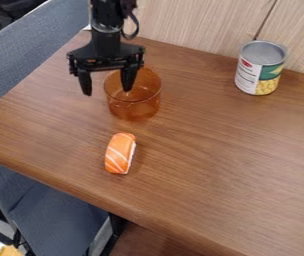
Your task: Move yellow container from middle of the table to the bottom right of the table
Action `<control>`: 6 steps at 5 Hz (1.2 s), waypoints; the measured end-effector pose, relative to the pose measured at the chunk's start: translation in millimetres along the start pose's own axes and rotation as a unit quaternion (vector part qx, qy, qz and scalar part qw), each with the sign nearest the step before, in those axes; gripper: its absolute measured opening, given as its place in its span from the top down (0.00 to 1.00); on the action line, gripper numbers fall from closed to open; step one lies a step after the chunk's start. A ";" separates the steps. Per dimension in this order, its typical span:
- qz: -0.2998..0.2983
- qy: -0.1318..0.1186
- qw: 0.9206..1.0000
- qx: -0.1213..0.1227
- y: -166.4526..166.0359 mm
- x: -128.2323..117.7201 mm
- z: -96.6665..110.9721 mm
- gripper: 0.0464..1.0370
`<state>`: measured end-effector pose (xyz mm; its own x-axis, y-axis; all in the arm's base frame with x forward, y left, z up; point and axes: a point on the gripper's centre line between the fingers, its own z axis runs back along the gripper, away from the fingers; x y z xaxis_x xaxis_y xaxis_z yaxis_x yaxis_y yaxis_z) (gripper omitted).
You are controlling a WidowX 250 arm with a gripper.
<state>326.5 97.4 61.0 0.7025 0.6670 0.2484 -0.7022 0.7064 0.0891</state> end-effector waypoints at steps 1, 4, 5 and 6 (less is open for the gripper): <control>-0.001 -0.006 1.000 0.016 1.6 1.7 -9.2 0.04; -0.050 -0.014 0.999 0.014 2.3 -16.7 -21.5 0.70; -0.055 -0.015 0.998 -0.005 1.8 -17.4 -17.0 0.90; -0.054 -0.019 0.998 -0.008 3.5 -16.5 -10.6 0.96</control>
<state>313.7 91.4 47.0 0.7684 0.5780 0.2747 -0.6209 0.7773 0.1011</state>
